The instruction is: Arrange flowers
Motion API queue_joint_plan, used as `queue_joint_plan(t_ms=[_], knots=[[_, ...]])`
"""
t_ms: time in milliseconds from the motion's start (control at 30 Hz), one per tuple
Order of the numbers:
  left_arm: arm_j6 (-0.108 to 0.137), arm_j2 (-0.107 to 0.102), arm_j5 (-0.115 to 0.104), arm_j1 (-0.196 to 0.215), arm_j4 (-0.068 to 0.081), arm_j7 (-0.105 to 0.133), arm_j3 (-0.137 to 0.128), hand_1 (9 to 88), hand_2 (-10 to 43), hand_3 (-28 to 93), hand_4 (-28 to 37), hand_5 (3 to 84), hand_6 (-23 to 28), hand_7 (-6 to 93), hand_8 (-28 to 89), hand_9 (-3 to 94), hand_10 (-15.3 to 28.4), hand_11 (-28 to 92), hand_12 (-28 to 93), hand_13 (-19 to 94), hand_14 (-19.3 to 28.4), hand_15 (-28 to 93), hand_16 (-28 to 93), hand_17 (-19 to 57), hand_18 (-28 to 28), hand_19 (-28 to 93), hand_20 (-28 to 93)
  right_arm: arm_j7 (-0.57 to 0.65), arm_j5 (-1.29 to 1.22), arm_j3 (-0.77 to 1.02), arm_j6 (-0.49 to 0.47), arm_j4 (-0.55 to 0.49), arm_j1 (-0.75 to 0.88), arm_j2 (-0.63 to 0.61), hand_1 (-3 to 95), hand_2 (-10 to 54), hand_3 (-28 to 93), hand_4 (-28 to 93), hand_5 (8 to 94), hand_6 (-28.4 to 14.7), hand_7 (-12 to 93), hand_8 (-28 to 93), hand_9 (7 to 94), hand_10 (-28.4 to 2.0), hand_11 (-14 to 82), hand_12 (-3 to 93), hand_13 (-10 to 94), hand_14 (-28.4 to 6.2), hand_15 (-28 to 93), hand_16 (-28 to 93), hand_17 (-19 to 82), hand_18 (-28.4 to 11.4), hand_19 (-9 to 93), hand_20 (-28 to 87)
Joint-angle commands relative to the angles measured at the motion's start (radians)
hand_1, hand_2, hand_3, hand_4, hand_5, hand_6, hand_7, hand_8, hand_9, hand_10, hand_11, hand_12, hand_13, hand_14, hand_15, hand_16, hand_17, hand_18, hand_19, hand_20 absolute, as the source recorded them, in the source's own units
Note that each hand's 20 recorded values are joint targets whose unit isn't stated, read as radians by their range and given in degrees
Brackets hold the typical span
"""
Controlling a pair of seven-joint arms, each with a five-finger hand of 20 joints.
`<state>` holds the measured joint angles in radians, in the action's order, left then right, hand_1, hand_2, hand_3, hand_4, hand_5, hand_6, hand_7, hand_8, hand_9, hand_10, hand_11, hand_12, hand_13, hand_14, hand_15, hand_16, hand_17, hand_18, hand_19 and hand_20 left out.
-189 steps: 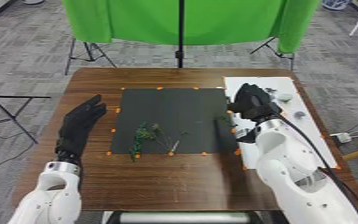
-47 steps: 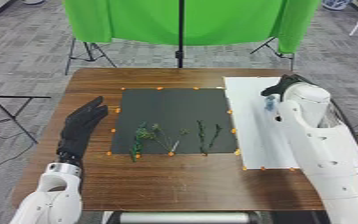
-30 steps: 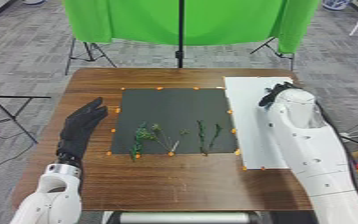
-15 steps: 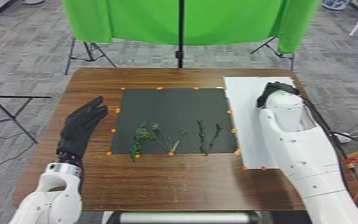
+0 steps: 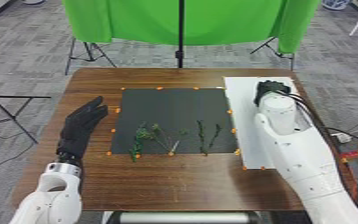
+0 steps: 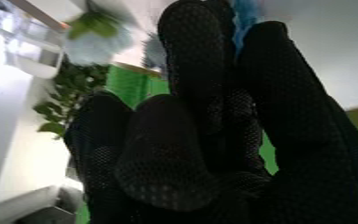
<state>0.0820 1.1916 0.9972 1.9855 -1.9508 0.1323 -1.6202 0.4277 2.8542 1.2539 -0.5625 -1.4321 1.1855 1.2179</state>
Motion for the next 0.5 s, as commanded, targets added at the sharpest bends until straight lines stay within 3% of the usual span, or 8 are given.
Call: queue_joint_plan(t_ms=[33,167,267,300,400,433,500], knots=[[-0.010,0.002,-0.001,0.024,-0.001,-0.010,-0.006,27.4,-7.4,63,-14.8,44.3,4.4,9.6,-5,43.0,13.6,15,12,32,17.0,8,5,1.8,12.7,4,17,0.007,-0.102,-0.045,0.034,-0.183,-0.006,-0.123,55.0,-2.6,49,-7,84.9,0.0,15,12,91.9,-10.5,45.3,28.2,94,-1.3,68,29,70,-11.6,93,62],[0.016,-0.010,-0.011,0.037,-0.001,0.006,-0.020,27.2,-7.5,63,-14.7,44.4,4.3,9.8,-5,43.0,13.6,15,12,32,17.0,8,5,1.8,12.7,4,17,-0.005,-0.218,-0.096,0.051,-0.292,-0.024,-0.169,55.1,-2.6,49,-7,85.0,0.0,15,12,91.8,-10.4,45.4,28.2,94,-1.2,68,29,70,-11.8,93,62],[0.070,-0.017,-0.025,0.051,-0.004,0.035,-0.040,27.3,-7.6,63,-14.9,44.4,4.4,10.0,-5,43.0,13.6,15,12,32,17.0,8,5,1.9,12.7,4,17,-0.037,-0.318,-0.157,0.074,-0.360,-0.051,-0.163,55.2,-2.6,49,-7,84.9,0.1,15,12,91.8,-10.4,45.4,28.2,94,-1.3,68,29,69,-11.8,93,62],[0.088,-0.019,-0.030,0.061,-0.007,0.034,-0.047,27.1,-7.5,63,-15.0,44.4,4.3,10.0,-5,43.0,13.6,15,12,32,16.9,8,5,2.0,12.6,4,17,-0.060,-0.331,-0.169,0.067,-0.383,-0.043,-0.152,55.3,-2.5,49,-7,84.8,0.1,15,12,91.8,-10.4,45.5,28.2,94,-1.2,68,29,69,-11.7,93,62],[0.159,-0.021,-0.058,0.063,-0.003,0.081,-0.056,26.3,-5.4,63,-16.2,44.4,4.3,10.0,-5,43.0,13.7,15,12,31,16.4,8,5,2.9,11.8,3,17,-0.105,-0.387,-0.261,0.110,-0.404,-0.082,-0.111,55.4,-2.5,49,-7,84.7,0.3,15,12,91.7,-10.3,45.6,28.3,94,-1.2,68,29,69,-12.0,93,62],[0.180,-0.017,-0.067,0.077,-0.008,0.092,-0.063,26.1,-4.4,63,-17.2,44.5,4.3,10.1,-5,43.0,13.7,15,12,31,16.2,8,4,3.5,11.2,3,17,-0.134,-0.381,-0.287,0.108,-0.394,-0.093,-0.081,55.4,-2.4,49,-7,84.8,0.4,15,12,91.7,-10.3,45.6,28.3,94,-1.2,68,29,69,-12.0,93,63],[0.214,-0.018,-0.083,0.079,-0.004,0.119,-0.063,24.9,-1.7,63,-18.9,44.6,4.3,10.1,-5,42.9,13.6,14,12,30,15.8,7,4,4.4,10.4,2,17,-0.167,-0.382,-0.324,0.127,-0.391,-0.093,-0.030,55.3,-2.5,49,-7,85.0,0.7,15,12,91.6,-10.2,45.8,28.3,94,-1.2,68,29,69,-11.9,93,63]])
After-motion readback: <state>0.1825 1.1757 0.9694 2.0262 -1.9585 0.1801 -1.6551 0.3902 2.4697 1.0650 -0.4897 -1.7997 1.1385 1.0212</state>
